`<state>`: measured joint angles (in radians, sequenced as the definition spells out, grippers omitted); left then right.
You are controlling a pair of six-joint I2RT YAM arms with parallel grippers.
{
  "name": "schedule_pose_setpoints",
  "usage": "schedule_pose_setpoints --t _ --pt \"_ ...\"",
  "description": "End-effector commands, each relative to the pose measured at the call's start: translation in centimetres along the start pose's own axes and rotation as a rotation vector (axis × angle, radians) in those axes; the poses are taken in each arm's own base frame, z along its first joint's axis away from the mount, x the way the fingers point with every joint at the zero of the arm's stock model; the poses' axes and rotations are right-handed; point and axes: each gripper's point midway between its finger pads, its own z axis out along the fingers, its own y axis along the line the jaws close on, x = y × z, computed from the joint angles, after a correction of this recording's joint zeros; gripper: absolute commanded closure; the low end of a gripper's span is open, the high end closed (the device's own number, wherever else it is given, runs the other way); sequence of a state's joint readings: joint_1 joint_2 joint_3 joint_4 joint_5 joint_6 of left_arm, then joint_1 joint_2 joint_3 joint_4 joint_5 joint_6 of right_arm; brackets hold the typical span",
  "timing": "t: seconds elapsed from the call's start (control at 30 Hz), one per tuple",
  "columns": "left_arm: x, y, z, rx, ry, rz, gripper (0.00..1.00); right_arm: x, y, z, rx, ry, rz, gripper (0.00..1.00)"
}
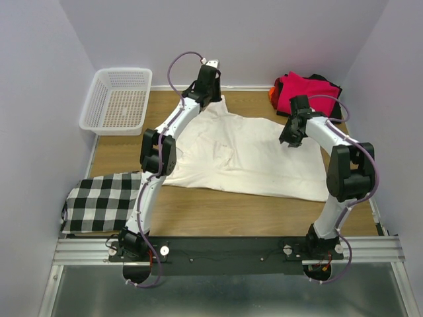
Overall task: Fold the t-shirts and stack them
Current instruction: Grap the side of the flattened tshirt furthest away from the robot with both arms
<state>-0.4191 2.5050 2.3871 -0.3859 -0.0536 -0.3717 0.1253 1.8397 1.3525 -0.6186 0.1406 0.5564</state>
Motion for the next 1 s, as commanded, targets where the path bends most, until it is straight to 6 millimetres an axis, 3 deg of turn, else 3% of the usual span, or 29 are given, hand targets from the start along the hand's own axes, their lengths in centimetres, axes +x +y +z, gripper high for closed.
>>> schedule_pose_setpoints --t 0.0,0.07,0.17,0.27,0.33,0.37,0.4,0.47,0.5,0.57,0.6,0.67,0.83,0.97 --pt "-1.1 2.0 -1.9 -0.064 -0.003 0.019 0.6 0.0 1.0 0.1 -0.042 0.013 -0.026 0.53" --pt "-2.0 2.7 -2.9 -0.078 -0.016 0.017 0.6 0.5 1.0 0.6 -0.049 0.042 -0.042 0.51" --pt "-1.9 4.5 -3.9 -0.114 0.007 0.01 0.59 1.2 1.5 1.1 -0.068 0.071 -0.069 0.5" --pt "-0.6 5.7 -5.3 -0.147 0.071 0.037 0.61 1.7 3.0 1.4 -0.11 0.096 -0.12 0.5" --pt "1.9 6.3 -5.9 -0.161 0.144 0.056 0.65 1.9 4.5 1.2 -0.154 0.107 -0.149 0.5" --pt "2.1 6.5 -7.1 -0.168 0.161 0.06 0.66 2.6 5.5 1.1 -0.168 0.116 -0.183 0.5" --pt "4.6 7.3 -7.4 -0.192 0.219 0.069 0.66 3.1 6.2 1.4 -0.173 0.127 -0.207 0.49" --pt "5.8 8.1 -9.0 -0.223 0.257 0.073 0.66 3.9 8.6 1.2 -0.202 0.128 -0.281 0.49" --pt "7.6 9.0 -9.4 -0.253 0.3 0.074 0.66 4.5 9.2 1.9 -0.197 0.147 -0.308 0.49" --pt "8.4 9.4 -10.4 -0.265 0.326 0.072 0.67 6.0 11.0 2.0 -0.215 0.168 -0.375 0.48" --pt "9.8 9.7 -10.7 -0.271 0.357 0.072 0.67 5.7 12.3 1.9 -0.232 0.157 -0.392 0.48" --pt "10.6 10.0 -11.3 -0.276 0.383 0.072 0.67 7.0 13.5 2.6 -0.232 0.186 -0.442 0.48" --pt "13.6 11.7 -12.4 -0.294 0.455 0.042 0.67 6.5 18.0 1.6 -0.277 0.131 -0.53 0.45" --pt "14.3 12.6 -12.9 -0.283 0.464 0.005 0.69 8.9 20.0 2.1 -0.275 0.158 -0.615 0.44"
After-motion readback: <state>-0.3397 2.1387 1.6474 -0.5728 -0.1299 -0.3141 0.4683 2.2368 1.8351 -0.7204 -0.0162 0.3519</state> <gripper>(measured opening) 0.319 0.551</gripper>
